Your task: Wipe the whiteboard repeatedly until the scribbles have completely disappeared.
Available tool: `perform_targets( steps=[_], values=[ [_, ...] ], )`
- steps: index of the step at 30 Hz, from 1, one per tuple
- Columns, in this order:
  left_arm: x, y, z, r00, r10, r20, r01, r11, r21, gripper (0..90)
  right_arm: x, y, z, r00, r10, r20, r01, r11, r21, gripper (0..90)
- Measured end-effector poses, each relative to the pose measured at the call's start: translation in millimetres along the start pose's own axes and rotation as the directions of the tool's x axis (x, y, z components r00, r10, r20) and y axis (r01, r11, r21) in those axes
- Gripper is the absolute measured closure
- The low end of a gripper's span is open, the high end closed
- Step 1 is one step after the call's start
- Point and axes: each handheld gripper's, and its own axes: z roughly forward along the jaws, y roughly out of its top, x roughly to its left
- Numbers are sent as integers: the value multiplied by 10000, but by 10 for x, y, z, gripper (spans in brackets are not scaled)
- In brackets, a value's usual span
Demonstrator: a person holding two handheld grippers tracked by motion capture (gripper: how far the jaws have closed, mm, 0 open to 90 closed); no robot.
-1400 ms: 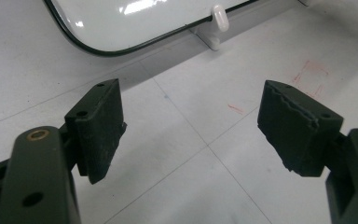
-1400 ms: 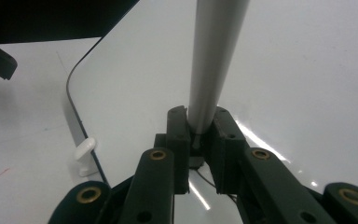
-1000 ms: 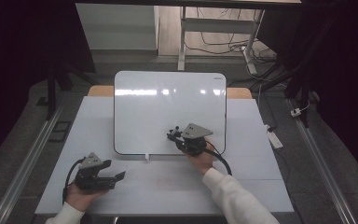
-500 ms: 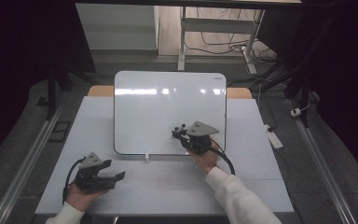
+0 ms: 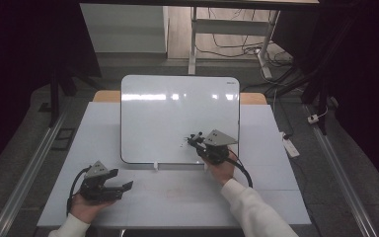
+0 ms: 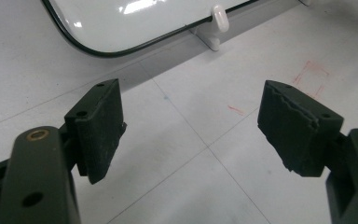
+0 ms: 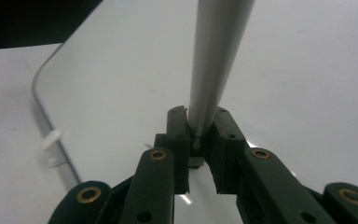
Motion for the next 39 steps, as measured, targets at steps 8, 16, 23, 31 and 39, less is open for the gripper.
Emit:
perform_targets(
  steps=[8,16,23,31,39],
  values=[
    [2,-1,0,10000,5,23,-5,10000,-7,236,-100,-5,-75,9994,234,249,-232,9997,-101,788],
    [-2,-3,-9,10000,-39,-18,39,10000,-43,236,-69,14,-45,9989,-179,433,187,9996,-192,788],
    [4,0,-1,10000,-11,0,11,10000,-14,235,-13,-34,-26,9999,113,-79,-113,9999,-29,788],
    [1,0,-1,10000,5,3,-5,10000,-7,235,-104,41,-20,9994,54,348,-43,9995,-301,788],
    [8,-2,-6,10000,-24,-37,24,10000,-16,235,54,59,123,9993,-248,-279,245,9997,-98,788]
  ],
)
